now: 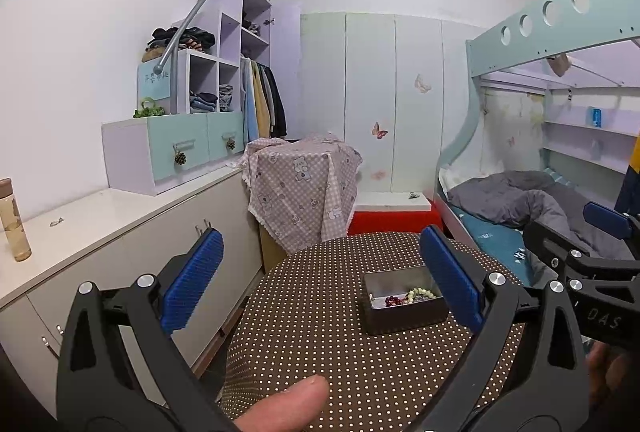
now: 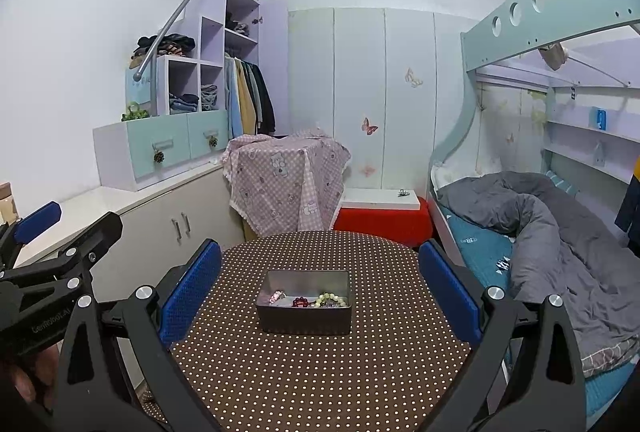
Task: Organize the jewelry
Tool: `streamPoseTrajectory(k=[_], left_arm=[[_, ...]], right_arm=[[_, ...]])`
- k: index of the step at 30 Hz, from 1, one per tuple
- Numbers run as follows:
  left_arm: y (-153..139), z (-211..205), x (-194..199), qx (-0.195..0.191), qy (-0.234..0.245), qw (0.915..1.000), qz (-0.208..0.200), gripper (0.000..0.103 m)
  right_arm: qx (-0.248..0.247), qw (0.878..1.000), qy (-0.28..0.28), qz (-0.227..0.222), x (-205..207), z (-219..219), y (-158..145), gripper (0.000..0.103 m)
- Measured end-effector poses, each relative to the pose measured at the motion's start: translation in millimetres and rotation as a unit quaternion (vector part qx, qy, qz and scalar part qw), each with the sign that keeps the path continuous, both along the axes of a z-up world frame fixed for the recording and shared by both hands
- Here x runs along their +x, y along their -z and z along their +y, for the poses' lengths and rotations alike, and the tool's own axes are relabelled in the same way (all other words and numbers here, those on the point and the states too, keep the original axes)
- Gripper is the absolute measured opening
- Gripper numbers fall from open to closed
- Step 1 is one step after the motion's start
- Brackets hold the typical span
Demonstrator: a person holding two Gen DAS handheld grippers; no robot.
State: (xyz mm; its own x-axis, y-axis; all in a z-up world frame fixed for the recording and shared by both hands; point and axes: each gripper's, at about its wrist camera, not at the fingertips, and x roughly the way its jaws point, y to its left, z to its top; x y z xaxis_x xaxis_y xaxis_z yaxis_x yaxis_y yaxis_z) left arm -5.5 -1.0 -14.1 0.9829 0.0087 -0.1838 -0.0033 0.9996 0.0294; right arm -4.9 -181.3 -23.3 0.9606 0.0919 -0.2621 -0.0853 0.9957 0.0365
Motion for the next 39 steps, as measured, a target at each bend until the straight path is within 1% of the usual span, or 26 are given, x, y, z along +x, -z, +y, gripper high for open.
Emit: streamPoseTrajectory(k=[18,31,34,36,39], left_arm=[[0.9,-1.3,-2.5,0.0,0.0,1.0,0.0,0.097],[1.1,-1.6,1.4,-0.001,-0.009,0.9999,0.004,0.097],[2.0,-0.4,-1.2,-0.004,0.002,0.9999,-0.011,0.097],[2.4,-1.7,-4.5,0.001,0.005,0.9998,-0.019,0.097],[1.9,-2.8,-4.6,0.002,0.002,0.9998,-0.019,0.097]], right_arm=[[-0.001,1.0,-0.002,0.001,1.3,3.3,1.0,0.095],[-0.003,1.0,-0.002,0.003,1.5,2.8,2.6,0.095],[-0.004,1.0,-0.002,0.004,1.5,3.3,3.2,0.095],[-0.003,1.0,-0.002,0.004,2.0,3.5,3.0,0.095],[-0.003,1.0,-0.002,0.005,2.9,4.0,3.5,0.095]])
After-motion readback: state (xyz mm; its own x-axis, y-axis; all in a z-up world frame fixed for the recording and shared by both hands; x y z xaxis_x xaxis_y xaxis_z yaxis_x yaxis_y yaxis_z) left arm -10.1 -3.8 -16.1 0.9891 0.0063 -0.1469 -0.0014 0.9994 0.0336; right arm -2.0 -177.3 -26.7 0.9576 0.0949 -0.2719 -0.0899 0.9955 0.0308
